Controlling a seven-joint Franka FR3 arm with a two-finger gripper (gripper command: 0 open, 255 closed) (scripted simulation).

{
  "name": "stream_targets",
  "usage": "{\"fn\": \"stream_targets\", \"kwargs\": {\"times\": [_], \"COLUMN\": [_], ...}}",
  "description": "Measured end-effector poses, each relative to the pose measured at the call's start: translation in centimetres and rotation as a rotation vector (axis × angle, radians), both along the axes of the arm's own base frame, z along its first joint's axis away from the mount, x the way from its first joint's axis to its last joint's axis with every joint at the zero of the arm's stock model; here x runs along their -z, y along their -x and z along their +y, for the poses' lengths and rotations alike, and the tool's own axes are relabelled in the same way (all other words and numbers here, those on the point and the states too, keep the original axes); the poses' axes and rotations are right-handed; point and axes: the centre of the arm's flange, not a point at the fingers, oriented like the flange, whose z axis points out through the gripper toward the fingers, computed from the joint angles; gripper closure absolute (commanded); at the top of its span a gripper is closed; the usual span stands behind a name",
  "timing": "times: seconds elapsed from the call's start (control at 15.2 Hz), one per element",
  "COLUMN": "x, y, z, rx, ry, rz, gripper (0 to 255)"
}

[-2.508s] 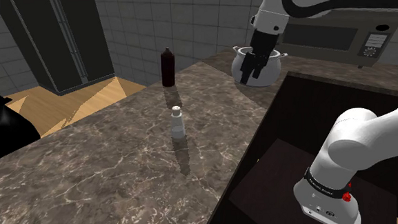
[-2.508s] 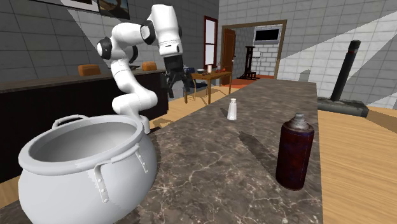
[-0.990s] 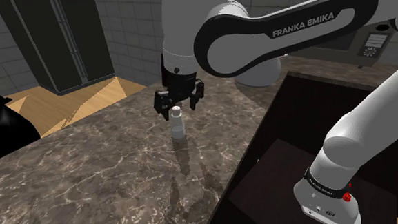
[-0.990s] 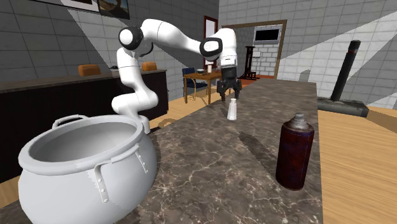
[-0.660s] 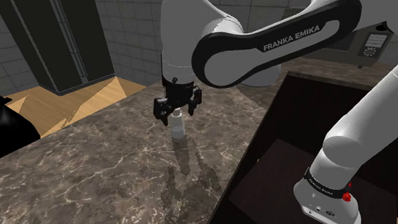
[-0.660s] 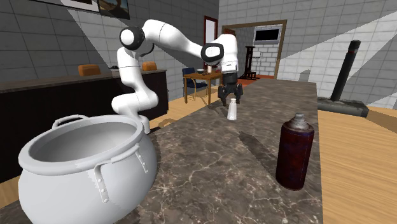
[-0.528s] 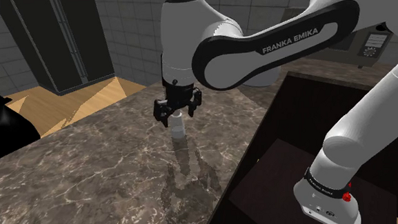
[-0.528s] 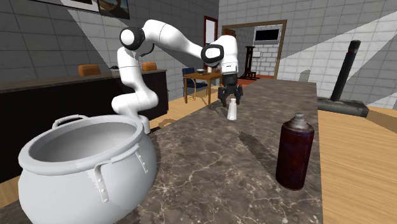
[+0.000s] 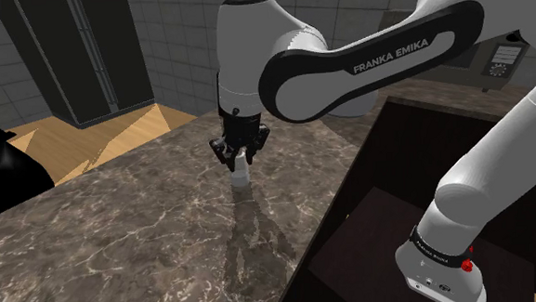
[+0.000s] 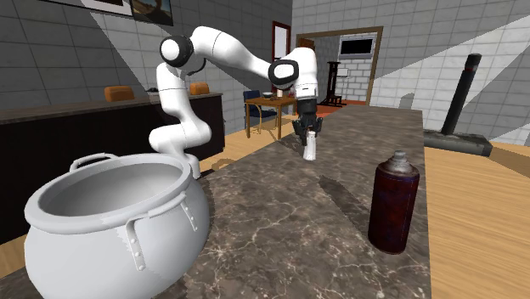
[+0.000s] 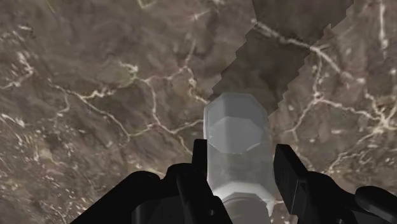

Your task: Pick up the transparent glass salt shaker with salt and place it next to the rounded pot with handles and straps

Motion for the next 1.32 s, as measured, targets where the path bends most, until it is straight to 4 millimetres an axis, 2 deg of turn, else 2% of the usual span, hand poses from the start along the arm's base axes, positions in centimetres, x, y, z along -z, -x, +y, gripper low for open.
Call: {"fn": "stream_targets", "kwargs": {"times": [0.59,1.32], "x": [-0.2,-5.8], "y": [0.0,0.1], "z": [0.0,0.0], "rx": [0.001,0.001], "ry": [0.001,0.001], "rz": [0.001,0.001], "gripper": [255,255]}}
